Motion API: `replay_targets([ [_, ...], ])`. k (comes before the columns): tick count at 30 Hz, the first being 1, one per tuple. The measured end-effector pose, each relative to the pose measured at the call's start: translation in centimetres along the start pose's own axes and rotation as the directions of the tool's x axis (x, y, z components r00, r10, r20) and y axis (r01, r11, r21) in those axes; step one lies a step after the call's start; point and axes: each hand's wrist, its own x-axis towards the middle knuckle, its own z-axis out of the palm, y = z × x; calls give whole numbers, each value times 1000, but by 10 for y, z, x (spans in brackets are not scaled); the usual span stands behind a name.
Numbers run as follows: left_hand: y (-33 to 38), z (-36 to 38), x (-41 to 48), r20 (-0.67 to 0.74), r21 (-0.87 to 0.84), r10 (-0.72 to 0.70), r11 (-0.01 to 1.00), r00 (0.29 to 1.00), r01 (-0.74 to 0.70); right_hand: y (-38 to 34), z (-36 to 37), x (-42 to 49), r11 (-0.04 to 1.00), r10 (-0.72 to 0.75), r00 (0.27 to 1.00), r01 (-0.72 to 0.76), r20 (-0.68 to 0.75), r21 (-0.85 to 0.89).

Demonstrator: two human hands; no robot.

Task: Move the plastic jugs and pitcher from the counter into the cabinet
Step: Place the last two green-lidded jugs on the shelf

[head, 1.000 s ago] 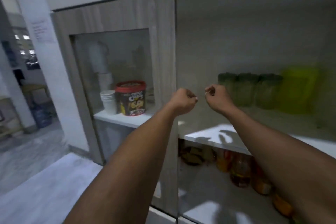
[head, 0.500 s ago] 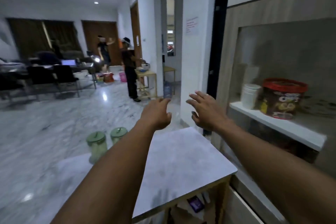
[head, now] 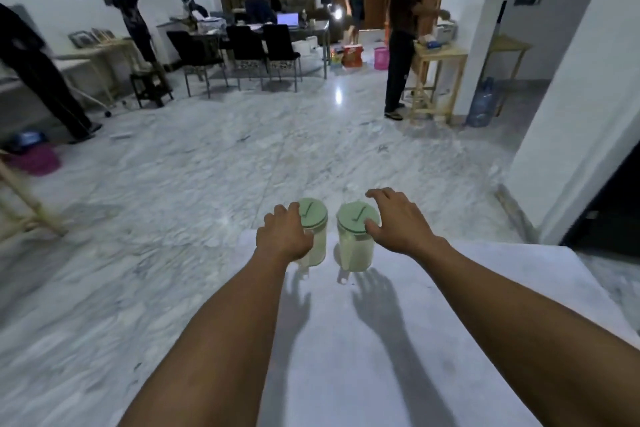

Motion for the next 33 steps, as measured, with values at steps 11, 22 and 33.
replay_targets([
  [11, -14, 115, 62, 206, -406, -416, 788, 886, 464, -1, 142, 27, 653, 525, 728, -677, 440, 341],
  [22, -14, 101, 59, 180, -644, -368, 657, 912, 392, -15, 135, 33, 318, 534, 729, -643, 429, 697],
  [33, 61, 3, -60, 340, -870, 18, 387, 940, 307, 27, -39, -113, 295, 679, 717, -459, 154, 838],
])
